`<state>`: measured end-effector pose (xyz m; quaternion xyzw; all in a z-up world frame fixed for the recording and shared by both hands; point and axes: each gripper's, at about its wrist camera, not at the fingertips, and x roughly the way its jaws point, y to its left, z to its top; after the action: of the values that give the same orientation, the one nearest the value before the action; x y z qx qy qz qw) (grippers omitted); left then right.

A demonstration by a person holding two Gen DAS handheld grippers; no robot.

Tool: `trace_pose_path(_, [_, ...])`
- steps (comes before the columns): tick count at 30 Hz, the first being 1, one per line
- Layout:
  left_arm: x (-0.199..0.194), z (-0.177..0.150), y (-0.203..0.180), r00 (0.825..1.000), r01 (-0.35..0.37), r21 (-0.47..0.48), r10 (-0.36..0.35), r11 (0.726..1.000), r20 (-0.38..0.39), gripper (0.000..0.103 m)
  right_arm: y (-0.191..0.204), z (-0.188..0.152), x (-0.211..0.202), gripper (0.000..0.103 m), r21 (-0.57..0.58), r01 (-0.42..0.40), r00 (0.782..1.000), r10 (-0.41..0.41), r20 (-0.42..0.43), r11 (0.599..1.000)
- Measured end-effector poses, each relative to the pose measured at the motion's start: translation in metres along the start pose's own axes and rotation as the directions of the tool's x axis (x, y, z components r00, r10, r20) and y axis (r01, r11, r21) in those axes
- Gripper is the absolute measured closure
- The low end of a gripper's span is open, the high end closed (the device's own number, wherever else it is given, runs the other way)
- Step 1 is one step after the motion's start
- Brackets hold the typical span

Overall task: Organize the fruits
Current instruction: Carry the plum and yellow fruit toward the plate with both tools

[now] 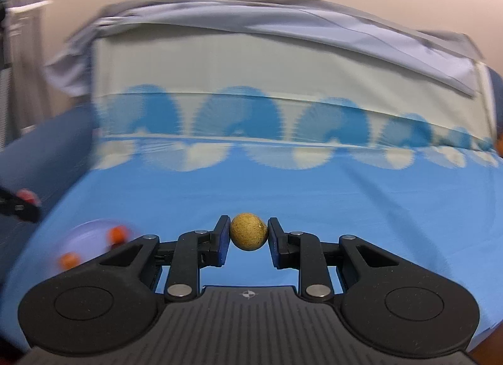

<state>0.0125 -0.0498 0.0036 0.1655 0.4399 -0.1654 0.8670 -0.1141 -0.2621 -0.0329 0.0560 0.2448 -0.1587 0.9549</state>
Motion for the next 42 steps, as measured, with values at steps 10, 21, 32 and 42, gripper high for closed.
trace_pose_path(10, [-0.036,-0.077,0.031,1.0,-0.014,-0.099,0.011,0.995,-0.023,0.074,0.073,-0.017,-0.083,0.076,-0.143,-0.191,0.981,0.188,-0.038,0.971])
trace_pose_path(21, [-0.049,-0.091,0.034,1.0,0.007,-0.11,-0.006,0.994,0.01,0.074,0.1,-0.029,-0.106,0.076,-0.23,-0.243,0.97,0.229,-0.086,0.942])
trace_pose_path(32, [-0.047,-0.091,0.035,1.0,0.017,-0.106,-0.016,0.994,0.01,0.074,0.1,-0.028,-0.103,0.076,-0.244,-0.249,0.968,0.232,-0.096,0.937])
trace_pose_path(42, [-0.041,-0.09,0.034,1.0,0.022,-0.1,-0.022,0.995,-0.001,0.074,0.1,-0.029,-0.099,0.076,-0.239,-0.254,0.966,0.233,-0.112,0.937])
